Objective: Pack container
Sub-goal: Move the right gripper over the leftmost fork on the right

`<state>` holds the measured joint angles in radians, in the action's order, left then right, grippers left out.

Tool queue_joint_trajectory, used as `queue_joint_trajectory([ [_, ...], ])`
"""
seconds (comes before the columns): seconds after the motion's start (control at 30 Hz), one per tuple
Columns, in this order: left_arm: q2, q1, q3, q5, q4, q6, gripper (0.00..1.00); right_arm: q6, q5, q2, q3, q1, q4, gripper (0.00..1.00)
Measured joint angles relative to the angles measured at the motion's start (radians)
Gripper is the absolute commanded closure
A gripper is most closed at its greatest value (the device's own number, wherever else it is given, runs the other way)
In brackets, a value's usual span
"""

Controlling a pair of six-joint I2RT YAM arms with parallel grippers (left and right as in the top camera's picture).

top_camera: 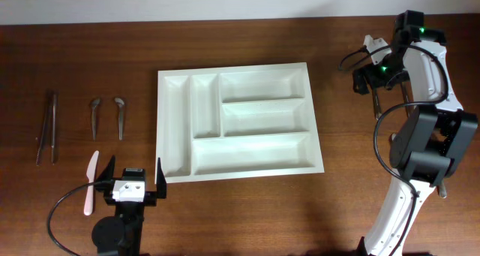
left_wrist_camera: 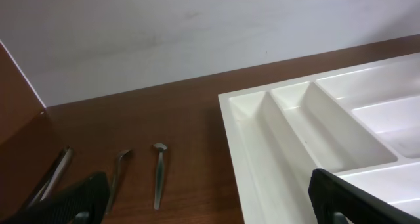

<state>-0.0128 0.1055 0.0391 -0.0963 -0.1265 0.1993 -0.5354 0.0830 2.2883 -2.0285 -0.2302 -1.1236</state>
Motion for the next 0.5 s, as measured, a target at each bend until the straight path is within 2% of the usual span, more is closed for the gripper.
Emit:
queue_joint_trajectory([
  [0.5, 0.0, 0.0, 0.0, 0.0, 0.0, 0.0, 0.01, 0.067, 0.009, 0.008, 0.0, -0.034, 0.037, 0.01],
])
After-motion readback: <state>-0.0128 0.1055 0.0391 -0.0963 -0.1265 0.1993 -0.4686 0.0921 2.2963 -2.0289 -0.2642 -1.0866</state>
